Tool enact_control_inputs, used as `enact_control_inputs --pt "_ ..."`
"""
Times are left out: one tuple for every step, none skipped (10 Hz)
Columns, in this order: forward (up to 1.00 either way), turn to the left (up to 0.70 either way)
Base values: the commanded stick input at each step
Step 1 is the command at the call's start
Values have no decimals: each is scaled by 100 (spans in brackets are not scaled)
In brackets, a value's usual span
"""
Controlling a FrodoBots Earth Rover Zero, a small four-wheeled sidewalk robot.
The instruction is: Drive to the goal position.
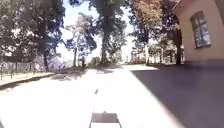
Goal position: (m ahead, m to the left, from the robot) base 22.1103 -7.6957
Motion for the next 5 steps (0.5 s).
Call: enact_control_inputs --pt "70 -14" --pt "70 -14" --pt "70 -14" --pt "70 -14" --pt "70 -14"
